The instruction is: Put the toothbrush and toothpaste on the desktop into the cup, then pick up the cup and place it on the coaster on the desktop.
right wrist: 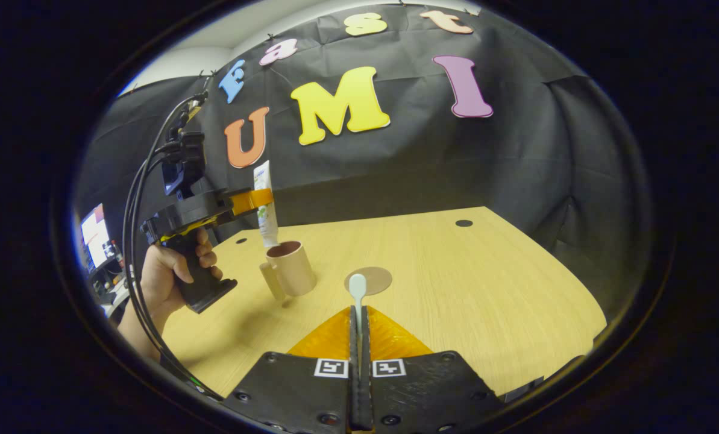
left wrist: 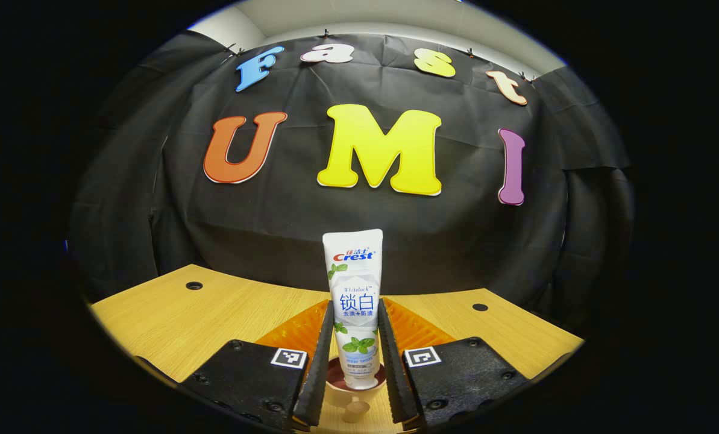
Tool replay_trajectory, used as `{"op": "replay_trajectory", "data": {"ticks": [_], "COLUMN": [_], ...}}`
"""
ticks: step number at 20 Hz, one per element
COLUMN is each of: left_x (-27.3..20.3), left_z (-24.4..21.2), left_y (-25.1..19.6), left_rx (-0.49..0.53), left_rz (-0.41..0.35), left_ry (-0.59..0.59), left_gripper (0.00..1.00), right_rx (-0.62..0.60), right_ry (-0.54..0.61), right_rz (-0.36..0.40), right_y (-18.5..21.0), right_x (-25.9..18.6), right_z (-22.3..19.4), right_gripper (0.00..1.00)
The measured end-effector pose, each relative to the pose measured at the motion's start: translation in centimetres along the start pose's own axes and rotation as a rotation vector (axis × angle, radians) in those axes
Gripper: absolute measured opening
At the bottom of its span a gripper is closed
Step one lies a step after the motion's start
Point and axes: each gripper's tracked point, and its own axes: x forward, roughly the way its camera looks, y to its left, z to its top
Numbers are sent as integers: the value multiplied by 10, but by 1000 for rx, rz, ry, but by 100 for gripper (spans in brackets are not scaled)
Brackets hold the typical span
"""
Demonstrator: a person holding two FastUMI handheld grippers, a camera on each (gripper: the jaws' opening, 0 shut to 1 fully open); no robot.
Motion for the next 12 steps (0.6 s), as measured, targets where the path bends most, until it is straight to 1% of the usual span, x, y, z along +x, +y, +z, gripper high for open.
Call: {"op": "replay_trajectory", "data": {"ticks": [5,8,10,11,12], "left_x": [-1,-4,-8,-8,-12], "left_z": [11,3,-1,-4,-5], "left_y": [2,5,9,9,13], "left_rx": [11,-2,-15,-15,-17], "left_rz": [13,15,6,-1,5], "left_ry": [-35,-17,4,17,25], "left_gripper": [42,42,47,53,63], "right_rx": [1,-4,-7,-13,-27], "right_ry": [2,-2,1,-6,-19], "right_rz": [-1,7,21,27,31], "right_y": [-1,2,6,9,11], "right_x": [3,3,5,6,8], "right_z": [3,1,3,6,10], "right_gripper": [0,0,0,0,0]}}
